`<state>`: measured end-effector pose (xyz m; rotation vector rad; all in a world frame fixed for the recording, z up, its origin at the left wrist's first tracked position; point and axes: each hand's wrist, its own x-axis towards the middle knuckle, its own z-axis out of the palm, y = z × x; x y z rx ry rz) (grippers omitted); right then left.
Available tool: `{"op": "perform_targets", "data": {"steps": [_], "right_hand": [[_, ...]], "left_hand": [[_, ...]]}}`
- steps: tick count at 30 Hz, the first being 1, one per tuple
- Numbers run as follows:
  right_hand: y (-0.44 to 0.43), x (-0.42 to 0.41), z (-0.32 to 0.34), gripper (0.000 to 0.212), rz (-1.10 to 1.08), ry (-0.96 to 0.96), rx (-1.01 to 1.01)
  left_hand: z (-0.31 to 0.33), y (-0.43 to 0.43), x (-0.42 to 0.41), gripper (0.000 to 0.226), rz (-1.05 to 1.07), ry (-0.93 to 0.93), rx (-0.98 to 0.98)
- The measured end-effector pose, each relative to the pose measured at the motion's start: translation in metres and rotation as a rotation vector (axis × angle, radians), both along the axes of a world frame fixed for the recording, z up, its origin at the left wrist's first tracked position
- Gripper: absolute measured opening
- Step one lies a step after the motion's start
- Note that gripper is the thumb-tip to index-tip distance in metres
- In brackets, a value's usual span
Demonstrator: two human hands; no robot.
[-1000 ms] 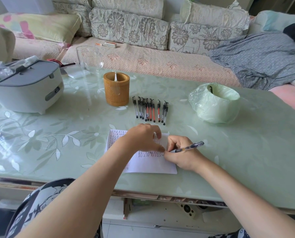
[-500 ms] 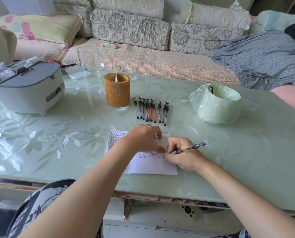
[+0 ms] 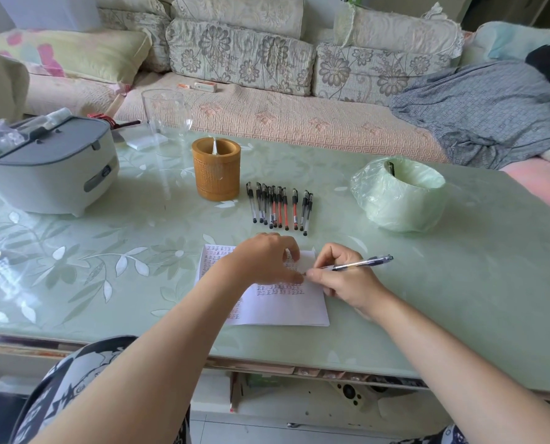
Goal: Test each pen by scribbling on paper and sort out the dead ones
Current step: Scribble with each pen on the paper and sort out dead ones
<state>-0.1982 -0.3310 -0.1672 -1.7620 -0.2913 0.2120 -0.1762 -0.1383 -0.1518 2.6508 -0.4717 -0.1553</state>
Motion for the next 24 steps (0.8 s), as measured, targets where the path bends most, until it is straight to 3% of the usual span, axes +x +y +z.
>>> {"op": "perform_targets", "data": {"steps": [4,7,10,13,17,21,24], "right_hand": [[0.002,0.003,0.007,0.01,-0.035,0.085,0.125],[0.005,0.009,0.018,0.035,-0.062,0.264,0.357],[0.012,0.016,0.031,0.027,-0.11,0.299,0.405],[0.014,0.019,0.042,0.005,-0.069,0.355,0.239],[0.024,0.019,0.06,0.059,0.009,0.358,-0.048],[0.041,0.019,0.066,0.06,-0.11,0.069,-0.432],[0.046,0.02,0.067,0.06,-0.119,0.025,-0.608]], "left_hand": [[0.006,0.005,0.0,0.025,-0.004,0.056,-0.076],[0.013,0.008,0.0,0.018,0.032,0.005,-0.171],[0.02,0.012,0.002,0.018,0.071,-0.081,-0.261],[0.025,0.013,0.002,0.022,0.093,-0.134,-0.403],[0.029,0.009,0.0,0.022,0.106,-0.193,-0.585],[0.032,0.008,-0.001,0.026,0.099,-0.169,-0.751],[0.035,0.01,-0.004,0.034,0.088,-0.129,-0.738]]}}
